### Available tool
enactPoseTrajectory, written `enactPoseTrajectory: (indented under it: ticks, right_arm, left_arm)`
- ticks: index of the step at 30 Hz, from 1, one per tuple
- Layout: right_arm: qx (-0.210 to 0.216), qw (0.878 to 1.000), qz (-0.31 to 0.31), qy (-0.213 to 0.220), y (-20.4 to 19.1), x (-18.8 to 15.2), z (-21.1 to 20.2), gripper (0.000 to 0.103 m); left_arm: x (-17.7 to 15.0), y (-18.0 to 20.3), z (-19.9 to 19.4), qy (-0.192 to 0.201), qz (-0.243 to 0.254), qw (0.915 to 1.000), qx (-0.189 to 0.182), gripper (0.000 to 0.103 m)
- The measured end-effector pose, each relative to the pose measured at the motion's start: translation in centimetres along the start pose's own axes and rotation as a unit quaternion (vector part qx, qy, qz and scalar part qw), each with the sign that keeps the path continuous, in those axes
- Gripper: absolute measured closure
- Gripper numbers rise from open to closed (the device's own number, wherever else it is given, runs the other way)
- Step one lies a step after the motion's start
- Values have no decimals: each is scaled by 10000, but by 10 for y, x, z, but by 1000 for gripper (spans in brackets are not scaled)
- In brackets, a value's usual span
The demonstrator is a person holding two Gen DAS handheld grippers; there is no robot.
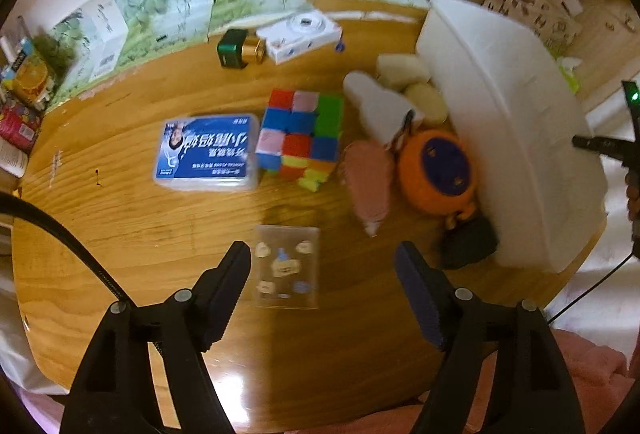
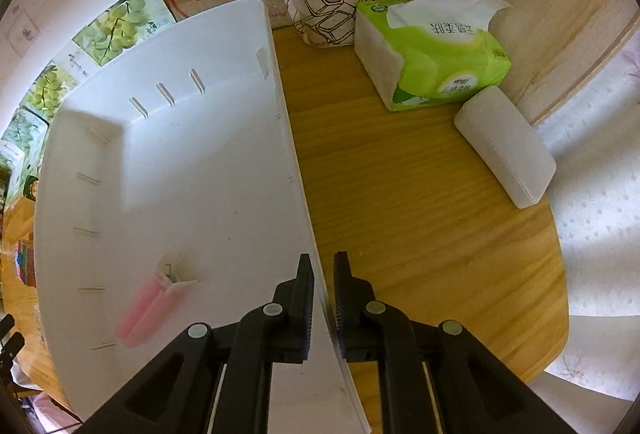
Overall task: Organize rigid objects
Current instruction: 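Move the left tool to the clear sticker box and grasp it, then lift the clear box with the left tool, carry it into the bin, release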
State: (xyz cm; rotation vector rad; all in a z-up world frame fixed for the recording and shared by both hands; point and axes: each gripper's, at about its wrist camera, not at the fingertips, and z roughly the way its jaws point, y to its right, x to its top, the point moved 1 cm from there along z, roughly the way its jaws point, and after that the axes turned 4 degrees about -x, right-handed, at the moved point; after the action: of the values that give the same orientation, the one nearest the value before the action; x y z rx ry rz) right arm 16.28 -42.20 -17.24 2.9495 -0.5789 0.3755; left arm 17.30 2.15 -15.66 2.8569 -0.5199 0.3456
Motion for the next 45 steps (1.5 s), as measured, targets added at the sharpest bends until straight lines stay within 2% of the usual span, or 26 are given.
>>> enactPoseTrajectory:
  ticks: [7, 14, 19, 26, 28, 31, 37, 45]
  right_arm:
    - [-182, 9998, -53, -67, -7, -3, 0, 93]
    - [-342, 9993, -81, -117, -13, -5, -1, 92]
    - [-465, 9987, -117, -142, -17, -5, 1, 91]
    - [-493, 9985, -156, -190, -18, -3, 2, 91]
    - [-496, 9985, -154, -194, -18, -3, 3, 91]
    - [-483, 9985, -161, -187, -18, -3, 3, 91]
    - [-455, 9987, -140, -165, -18, -3, 2, 91]
    - [-381, 9990, -158, -156, -16, -4, 2, 91]
  left_arm:
    - [9, -25, 29, -534, 331, 9979, -182, 23]
    - [14, -40, 57, -1011, 423, 9932, -394, 23]
    - [19, -47, 72, -1211, 420, 9907, -455, 23]
    - [24, -45, 78, -1303, 543, 9890, -452, 27]
    - [25, -42, 78, -1303, 609, 9888, -389, 39]
    - [24, -39, 77, -1318, 622, 9884, -426, 47]
    - [36, -34, 79, -1330, 473, 9890, -436, 47]
    - [12, -14, 68, -1339, 344, 9899, -325, 48]
